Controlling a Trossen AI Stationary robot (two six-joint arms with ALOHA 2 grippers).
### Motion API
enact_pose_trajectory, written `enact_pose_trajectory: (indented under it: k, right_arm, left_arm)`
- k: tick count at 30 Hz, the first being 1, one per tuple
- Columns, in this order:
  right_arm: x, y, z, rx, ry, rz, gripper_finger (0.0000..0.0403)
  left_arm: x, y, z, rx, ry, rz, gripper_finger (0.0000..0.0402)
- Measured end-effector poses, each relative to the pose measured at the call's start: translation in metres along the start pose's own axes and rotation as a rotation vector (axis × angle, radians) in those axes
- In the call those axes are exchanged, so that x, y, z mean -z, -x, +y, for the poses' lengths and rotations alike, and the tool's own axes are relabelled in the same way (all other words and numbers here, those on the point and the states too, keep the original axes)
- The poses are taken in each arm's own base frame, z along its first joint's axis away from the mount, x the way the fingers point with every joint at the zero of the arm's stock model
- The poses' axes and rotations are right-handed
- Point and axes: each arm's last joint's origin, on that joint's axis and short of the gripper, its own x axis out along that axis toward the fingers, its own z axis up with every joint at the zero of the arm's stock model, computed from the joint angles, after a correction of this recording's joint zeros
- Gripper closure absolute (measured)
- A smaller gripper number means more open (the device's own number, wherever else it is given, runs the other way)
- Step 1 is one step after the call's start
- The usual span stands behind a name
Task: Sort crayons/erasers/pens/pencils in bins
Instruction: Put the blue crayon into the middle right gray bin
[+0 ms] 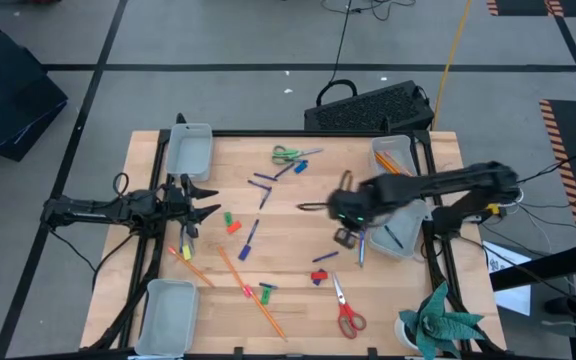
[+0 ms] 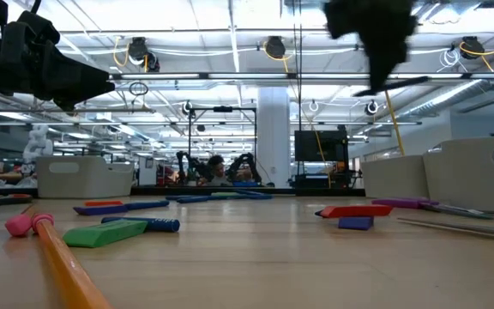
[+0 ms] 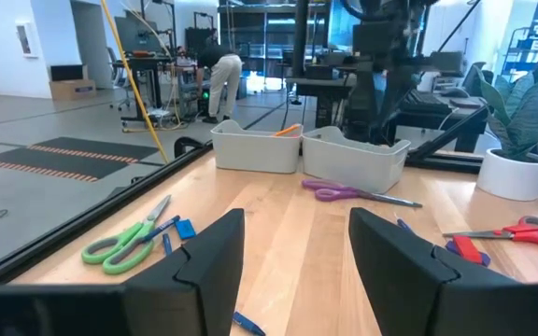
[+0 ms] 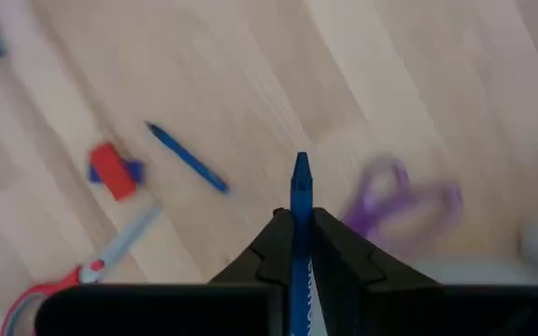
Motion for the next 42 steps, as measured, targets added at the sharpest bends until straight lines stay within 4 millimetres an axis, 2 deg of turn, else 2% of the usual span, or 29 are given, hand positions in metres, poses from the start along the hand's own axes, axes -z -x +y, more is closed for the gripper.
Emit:
enact_pose_trajectory:
  k: [4, 10, 15, 19, 22, 26, 29, 33, 35, 37, 40, 42]
  right_arm:
    - [0.041, -0.003, -0.021, 0.049, -0.220, 0.002, 0.0379]
    - [0.091, -0.032, -0.059, 0.124, -0.537, 0.044, 0.0378]
    - [0.112, -0.058, -0.075, 0.147, -0.636, 0.051, 0.0373]
    - [0.117, -0.071, -0.079, 0.140, -0.644, 0.075, 0.0341]
    - [0.115, -0.068, -0.080, 0.137, -0.630, 0.074, 0.0310]
    - [0.100, -0.047, -0.077, 0.155, -0.617, -0.010, 0.0287]
    - [0.073, -0.028, -0.061, 0.085, -0.527, -0.187, 0.0287]
    - [0.031, -0.019, -0.024, -0.073, -0.244, -0.414, 0.0293]
    - [0.013, -0.023, -0.003, -0.115, -0.062, -0.508, 0.0293]
    - [0.003, -0.036, 0.014, -0.120, 0.123, -0.538, 0.0293]
    - [-0.001, -0.063, 0.037, -0.154, 0.414, -0.501, 0.0293]
    - [0.001, -0.082, 0.049, -0.161, 0.542, -0.463, 0.0293]
  left_arm:
    - [0.000, 0.000, 0.000, 0.000, 0.000, 0.000, 0.0204]
    - [0.000, 0.000, 0.000, 0.000, 0.000, 0.000, 0.0204]
    - [0.000, 0.000, 0.000, 0.000, 0.000, 0.000, 0.0204]
    - [0.000, 0.000, 0.000, 0.000, 0.000, 0.000, 0.0204]
    - [0.000, 0.000, 0.000, 0.000, 0.000, 0.000, 0.0204]
    - [0.000, 0.000, 0.000, 0.000, 0.000, 0.000, 0.0204]
    - [0.000, 0.000, 0.000, 0.000, 0.000, -0.001, 0.0204]
    - [0.000, 0.000, 0.000, 0.000, 0.000, 0.000, 0.0204]
    - [0.000, 0.000, 0.000, 0.000, 0.000, 0.000, 0.0204]
    - [0.000, 0.000, 0.000, 0.000, 0.000, 0.000, 0.0204]
    - [0.000, 0.000, 0.000, 0.000, 0.000, 0.000, 0.0204]
    - [0.000, 0.000, 0.000, 0.000, 0.000, 0.000, 0.0204]
